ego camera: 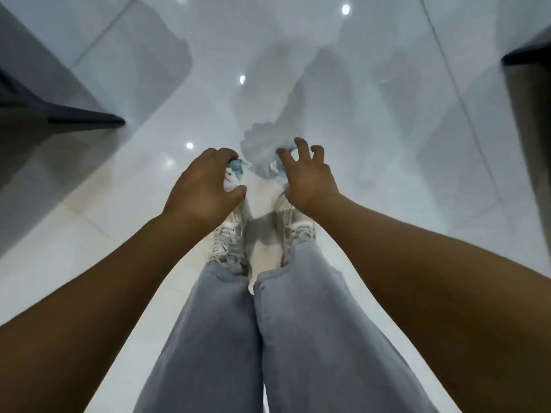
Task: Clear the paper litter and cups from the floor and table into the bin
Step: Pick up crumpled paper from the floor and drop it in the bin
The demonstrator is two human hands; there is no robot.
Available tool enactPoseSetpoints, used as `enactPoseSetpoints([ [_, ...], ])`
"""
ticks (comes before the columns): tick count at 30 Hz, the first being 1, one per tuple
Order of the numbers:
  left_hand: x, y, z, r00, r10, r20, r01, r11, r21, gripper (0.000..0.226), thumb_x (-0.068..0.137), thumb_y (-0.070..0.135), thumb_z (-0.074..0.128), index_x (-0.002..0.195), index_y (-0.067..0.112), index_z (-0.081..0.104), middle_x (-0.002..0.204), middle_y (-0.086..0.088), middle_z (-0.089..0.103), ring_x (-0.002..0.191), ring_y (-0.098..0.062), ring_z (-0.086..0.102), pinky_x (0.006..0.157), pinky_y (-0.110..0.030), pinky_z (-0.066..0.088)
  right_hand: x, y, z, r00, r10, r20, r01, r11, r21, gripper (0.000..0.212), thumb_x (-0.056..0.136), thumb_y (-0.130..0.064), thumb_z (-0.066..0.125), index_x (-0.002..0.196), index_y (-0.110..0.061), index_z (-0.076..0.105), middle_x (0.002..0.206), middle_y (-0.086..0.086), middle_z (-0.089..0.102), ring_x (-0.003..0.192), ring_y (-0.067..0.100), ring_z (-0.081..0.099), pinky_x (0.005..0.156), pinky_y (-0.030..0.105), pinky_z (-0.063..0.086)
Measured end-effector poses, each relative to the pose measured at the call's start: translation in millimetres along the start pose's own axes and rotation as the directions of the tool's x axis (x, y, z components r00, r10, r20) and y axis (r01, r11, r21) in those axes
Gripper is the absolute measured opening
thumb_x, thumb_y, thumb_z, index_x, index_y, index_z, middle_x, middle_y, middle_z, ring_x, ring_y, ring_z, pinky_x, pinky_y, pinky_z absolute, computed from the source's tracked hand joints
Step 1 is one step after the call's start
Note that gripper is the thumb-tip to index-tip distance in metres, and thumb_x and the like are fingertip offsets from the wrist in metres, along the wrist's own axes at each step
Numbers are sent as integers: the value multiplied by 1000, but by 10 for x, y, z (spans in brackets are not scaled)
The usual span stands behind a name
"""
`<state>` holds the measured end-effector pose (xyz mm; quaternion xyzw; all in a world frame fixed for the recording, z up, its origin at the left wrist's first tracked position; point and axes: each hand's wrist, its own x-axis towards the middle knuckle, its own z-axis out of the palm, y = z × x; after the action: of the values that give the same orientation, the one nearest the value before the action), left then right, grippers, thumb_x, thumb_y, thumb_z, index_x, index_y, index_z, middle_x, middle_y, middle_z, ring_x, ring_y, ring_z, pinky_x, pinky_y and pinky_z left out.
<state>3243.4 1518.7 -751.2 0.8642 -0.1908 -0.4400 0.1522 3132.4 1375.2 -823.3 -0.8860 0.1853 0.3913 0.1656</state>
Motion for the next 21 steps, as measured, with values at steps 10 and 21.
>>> enactPoseSetpoints([
  [10,328,-151,198,997,43,61,-44,999,11,46,85,26,67,127,18,51,119,-3,55,99,-14,51,81,-23,36,291,15,412,996,-6,-85,14,996,89,48,86,-14,63,130,-18,45,137,15,37,118,38,36,89,43,50],
  [21,-1035,1239,-1262,990,105,96,-121,977,178,37,84,23,65,119,15,53,115,-4,55,105,-21,51,79,-26,37,-1565,-124,-1829,979,120,-164,-68,954,292,53,87,-9,57,135,-26,44,139,6,35,116,30,42,68,31,43],
])
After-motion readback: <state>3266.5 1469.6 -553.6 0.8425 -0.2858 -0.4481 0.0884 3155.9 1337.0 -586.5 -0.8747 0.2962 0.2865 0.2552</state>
